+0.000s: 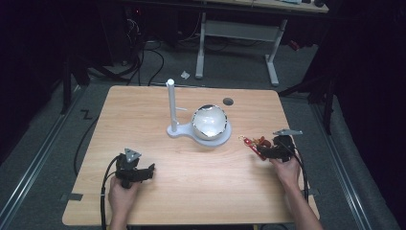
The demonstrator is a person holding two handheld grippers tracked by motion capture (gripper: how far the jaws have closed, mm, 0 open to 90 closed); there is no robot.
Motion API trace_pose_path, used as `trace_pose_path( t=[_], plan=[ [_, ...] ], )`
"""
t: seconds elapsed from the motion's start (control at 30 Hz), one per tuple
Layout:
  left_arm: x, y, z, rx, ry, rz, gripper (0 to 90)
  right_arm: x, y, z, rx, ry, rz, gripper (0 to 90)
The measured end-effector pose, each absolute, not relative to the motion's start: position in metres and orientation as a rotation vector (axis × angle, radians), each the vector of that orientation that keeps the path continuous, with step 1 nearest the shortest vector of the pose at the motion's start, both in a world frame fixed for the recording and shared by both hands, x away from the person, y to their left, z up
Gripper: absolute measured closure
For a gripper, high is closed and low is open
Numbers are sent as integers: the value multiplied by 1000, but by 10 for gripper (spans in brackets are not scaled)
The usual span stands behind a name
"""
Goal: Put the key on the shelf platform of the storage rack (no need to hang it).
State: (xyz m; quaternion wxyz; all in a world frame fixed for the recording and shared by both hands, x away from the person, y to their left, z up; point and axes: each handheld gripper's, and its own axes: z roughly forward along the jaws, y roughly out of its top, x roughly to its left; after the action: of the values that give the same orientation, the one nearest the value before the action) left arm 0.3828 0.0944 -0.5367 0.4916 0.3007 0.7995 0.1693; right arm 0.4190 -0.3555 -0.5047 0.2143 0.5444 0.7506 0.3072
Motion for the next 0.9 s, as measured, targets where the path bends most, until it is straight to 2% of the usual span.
trace_pose_path(
  t=[0.27,0.47,0.67,0.7,0.77,0.9],
  plan=[
    [383,94,-537,729,1941,411,154,427,-354,-517,1497,2122,828,132],
    [383,94,-537,730,1941,410,154,427,-349,-521,1469,2145,778,162],
    [383,94,-537,727,1943,409,154,427,-352,-523,1473,2162,782,249],
    [383,94,-537,728,1942,409,154,427,-352,-522,1471,2163,782,278],
    [383,95,-537,730,1941,410,154,424,-352,-521,1449,2165,798,442],
    [383,94,-537,728,1941,410,154,423,-353,-521,1454,2150,805,507]
  ],
)
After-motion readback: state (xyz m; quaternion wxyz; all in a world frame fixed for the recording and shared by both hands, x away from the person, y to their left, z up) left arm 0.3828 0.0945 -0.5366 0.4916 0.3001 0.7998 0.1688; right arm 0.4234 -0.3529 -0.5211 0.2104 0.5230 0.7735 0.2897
